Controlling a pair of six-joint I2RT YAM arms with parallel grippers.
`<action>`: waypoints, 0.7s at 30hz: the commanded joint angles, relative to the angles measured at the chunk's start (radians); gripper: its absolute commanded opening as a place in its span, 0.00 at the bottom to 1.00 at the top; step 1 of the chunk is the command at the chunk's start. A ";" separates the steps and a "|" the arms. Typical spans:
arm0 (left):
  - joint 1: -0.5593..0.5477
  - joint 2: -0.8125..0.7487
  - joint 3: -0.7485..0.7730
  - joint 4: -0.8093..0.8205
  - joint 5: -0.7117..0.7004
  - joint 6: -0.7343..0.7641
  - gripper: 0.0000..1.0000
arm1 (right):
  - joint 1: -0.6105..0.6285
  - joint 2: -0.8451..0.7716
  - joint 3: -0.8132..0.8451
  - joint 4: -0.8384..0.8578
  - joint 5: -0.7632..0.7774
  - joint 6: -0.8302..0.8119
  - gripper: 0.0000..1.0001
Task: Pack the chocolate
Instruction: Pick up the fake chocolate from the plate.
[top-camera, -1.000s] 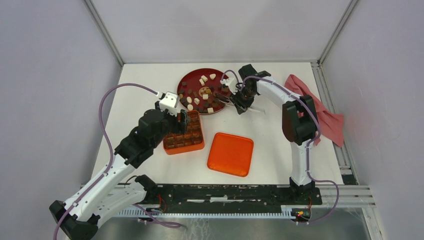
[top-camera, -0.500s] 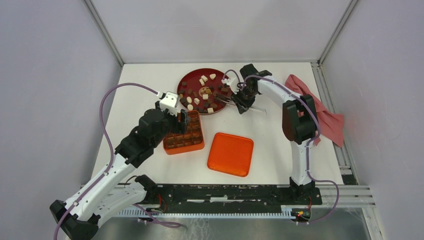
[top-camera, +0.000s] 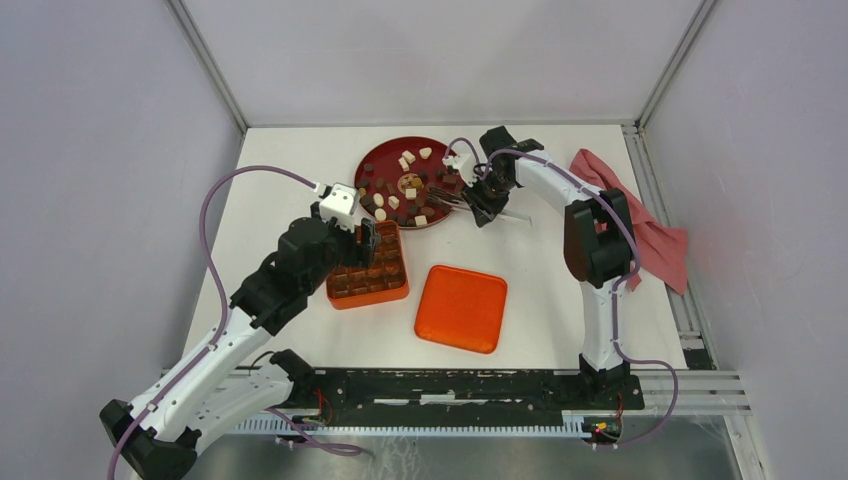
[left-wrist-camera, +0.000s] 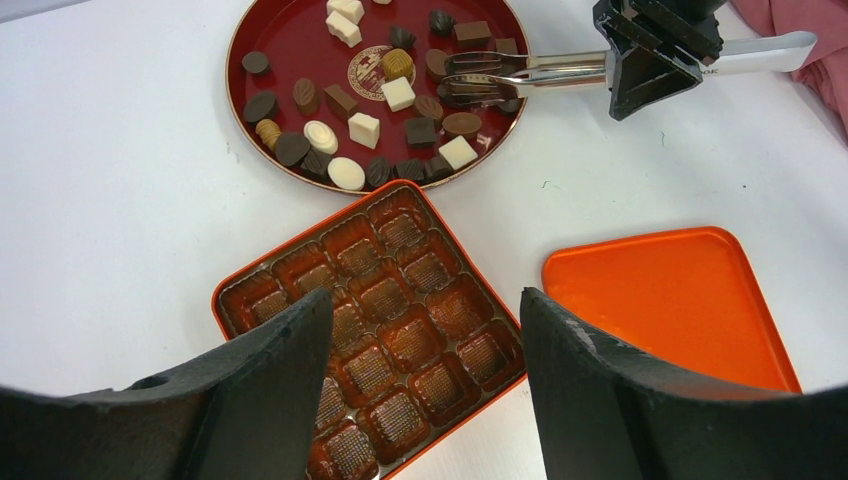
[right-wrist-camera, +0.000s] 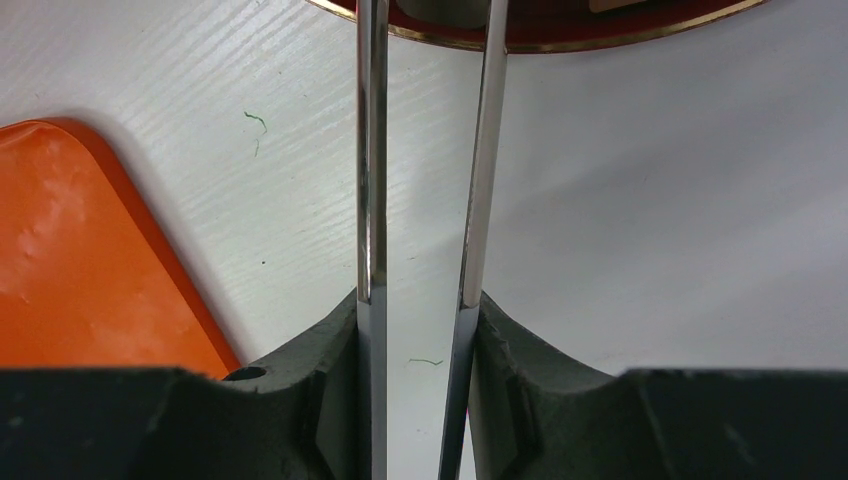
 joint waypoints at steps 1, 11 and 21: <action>0.007 0.001 0.000 0.004 0.018 0.032 0.74 | -0.006 -0.065 0.034 0.023 -0.041 -0.004 0.00; 0.008 -0.002 -0.001 0.004 0.020 0.032 0.74 | -0.020 -0.084 0.031 0.037 -0.061 0.006 0.00; 0.010 0.000 0.000 0.004 0.021 0.032 0.74 | -0.048 -0.094 0.030 0.047 -0.123 0.012 0.00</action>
